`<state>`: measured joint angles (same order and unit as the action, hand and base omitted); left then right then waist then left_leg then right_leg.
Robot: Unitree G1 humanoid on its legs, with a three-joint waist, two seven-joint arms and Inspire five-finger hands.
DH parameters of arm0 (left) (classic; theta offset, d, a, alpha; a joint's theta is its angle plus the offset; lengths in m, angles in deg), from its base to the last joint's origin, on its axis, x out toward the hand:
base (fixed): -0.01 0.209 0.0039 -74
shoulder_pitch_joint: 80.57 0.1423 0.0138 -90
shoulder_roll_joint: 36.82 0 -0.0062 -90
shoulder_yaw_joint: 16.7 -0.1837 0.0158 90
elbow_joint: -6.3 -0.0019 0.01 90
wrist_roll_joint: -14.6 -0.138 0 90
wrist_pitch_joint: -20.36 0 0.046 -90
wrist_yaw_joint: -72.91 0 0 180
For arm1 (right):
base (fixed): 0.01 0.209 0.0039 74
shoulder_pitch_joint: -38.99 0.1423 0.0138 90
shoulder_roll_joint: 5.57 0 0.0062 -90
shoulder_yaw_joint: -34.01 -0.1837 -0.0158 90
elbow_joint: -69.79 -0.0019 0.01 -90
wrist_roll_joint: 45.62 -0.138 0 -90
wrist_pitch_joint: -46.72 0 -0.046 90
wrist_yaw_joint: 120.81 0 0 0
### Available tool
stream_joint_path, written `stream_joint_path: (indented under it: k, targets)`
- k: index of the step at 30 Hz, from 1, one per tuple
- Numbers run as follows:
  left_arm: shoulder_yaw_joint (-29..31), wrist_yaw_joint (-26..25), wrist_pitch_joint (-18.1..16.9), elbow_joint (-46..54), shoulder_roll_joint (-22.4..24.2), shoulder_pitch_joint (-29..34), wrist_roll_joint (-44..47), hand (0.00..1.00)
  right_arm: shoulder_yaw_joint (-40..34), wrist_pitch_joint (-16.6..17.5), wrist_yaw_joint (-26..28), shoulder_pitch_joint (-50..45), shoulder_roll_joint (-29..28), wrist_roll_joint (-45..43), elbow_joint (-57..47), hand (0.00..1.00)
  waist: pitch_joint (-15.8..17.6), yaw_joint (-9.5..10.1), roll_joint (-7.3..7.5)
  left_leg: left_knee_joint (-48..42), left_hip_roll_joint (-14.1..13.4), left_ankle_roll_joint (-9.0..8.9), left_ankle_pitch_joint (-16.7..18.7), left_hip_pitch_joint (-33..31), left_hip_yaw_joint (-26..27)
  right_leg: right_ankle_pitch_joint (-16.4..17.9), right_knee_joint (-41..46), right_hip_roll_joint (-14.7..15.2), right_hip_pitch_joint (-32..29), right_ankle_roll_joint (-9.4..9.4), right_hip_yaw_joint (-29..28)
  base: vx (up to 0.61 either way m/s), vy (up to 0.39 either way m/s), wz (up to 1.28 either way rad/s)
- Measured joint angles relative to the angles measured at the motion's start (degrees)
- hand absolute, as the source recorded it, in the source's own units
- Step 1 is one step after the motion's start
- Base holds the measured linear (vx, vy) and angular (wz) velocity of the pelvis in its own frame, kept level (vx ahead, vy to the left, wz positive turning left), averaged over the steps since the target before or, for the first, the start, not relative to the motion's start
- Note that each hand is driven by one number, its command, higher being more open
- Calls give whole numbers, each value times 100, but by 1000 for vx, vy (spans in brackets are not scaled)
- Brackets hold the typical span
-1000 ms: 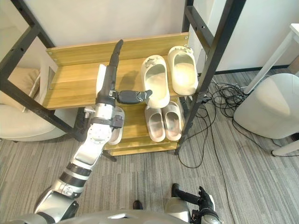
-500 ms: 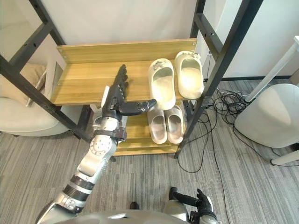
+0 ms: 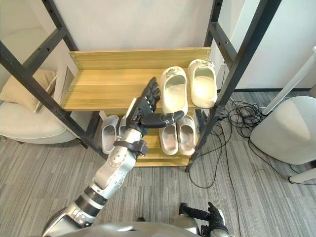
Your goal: Organize the slippers on the shoe rack
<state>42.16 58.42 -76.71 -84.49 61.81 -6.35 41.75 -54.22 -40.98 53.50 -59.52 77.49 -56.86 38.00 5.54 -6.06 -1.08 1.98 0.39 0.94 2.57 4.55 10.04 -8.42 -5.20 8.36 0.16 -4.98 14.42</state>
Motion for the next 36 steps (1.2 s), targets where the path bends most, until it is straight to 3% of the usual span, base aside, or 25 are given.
stream_joint_path:
  k: [19,36]
  targets:
    - [163,-217,96,-1519,45,-1455,97,100,-63,-97,1,21,-46,3,-4,100,-10,-69,42,44,-3,-55,26,34,108,-11,-3,-8,-36,-14,-91,-5,-1,-2]
    - [464,-259,219,-1628,50,-1561,-300,100,-186,-101,0,33,-96,-1,-7,100,-4,-110,41,49,-19,-95,52,28,244,-24,-3,-33,-113,-29,-225,-2,1,-4]
